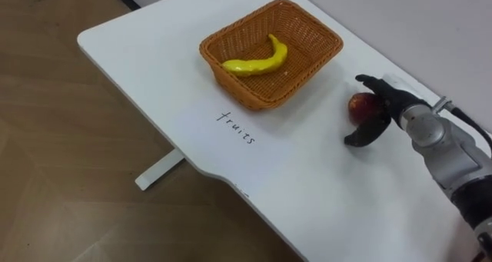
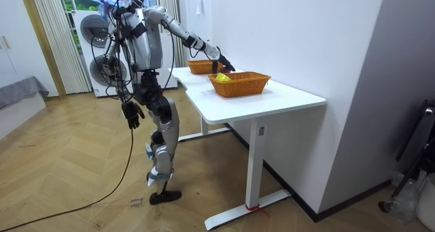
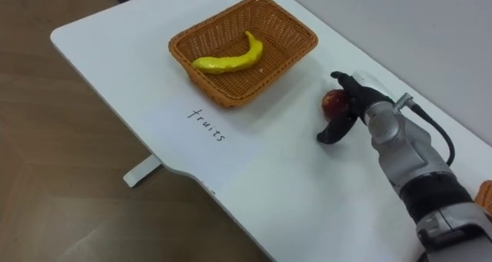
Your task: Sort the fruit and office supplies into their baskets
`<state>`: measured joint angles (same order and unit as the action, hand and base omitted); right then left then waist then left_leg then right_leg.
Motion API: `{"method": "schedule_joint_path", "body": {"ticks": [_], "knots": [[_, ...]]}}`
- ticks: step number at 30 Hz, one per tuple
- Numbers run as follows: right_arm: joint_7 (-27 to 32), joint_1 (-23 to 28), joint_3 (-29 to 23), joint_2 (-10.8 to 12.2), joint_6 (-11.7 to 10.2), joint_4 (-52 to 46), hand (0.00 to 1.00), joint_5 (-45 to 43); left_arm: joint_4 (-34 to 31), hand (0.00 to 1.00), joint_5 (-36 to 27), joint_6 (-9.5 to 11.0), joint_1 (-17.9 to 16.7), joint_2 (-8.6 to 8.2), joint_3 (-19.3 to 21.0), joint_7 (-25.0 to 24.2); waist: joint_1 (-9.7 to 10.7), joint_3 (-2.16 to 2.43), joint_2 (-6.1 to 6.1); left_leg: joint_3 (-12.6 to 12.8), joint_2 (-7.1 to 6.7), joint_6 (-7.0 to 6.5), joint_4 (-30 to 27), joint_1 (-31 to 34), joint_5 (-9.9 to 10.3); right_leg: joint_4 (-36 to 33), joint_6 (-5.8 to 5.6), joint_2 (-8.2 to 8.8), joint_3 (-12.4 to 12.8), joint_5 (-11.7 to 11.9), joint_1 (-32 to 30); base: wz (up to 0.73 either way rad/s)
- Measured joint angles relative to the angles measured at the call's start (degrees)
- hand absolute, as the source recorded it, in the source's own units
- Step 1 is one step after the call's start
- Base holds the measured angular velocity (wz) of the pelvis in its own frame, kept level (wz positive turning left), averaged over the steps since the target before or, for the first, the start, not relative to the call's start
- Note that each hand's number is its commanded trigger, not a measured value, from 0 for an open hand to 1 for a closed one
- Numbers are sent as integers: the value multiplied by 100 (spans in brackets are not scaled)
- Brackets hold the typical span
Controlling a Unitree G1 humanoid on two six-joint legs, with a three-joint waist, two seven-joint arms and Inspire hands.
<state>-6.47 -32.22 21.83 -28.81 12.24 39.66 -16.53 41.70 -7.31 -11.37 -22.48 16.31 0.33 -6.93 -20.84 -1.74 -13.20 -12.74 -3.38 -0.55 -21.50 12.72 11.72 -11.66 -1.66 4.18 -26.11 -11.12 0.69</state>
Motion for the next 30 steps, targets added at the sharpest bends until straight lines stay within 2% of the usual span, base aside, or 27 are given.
{"method": "schedule_joint_path", "body": {"ticks": [5, 18, 30], "knots": [[-31, -20, 0, -14, 16, 0, 0, -1, 35, 0, 6, 0, 25, 7, 1, 14, 8, 16, -21, -1, 2, 4, -11, 57, -3, -2, 8, -3, 4, 5, -52, 0], [-78, -24, 3, -51, 29, 16, 0, 4, 240, 0, 0, 2, 60, 14, -113, 23, -3, 2, -5, 12, 5, 4, -8, 59, 0, -3, 9, -6, 44, 5, -67, 0], [-123, -41, 125, -150, -25, 52, 0, 34, 385, 0, 11, 18, 250, 16, -100, 38, -74, -6, -2, 89, 60, 8, -1, 58, 4, -9, 23, -20, 75, 14, -99, -3]]}}
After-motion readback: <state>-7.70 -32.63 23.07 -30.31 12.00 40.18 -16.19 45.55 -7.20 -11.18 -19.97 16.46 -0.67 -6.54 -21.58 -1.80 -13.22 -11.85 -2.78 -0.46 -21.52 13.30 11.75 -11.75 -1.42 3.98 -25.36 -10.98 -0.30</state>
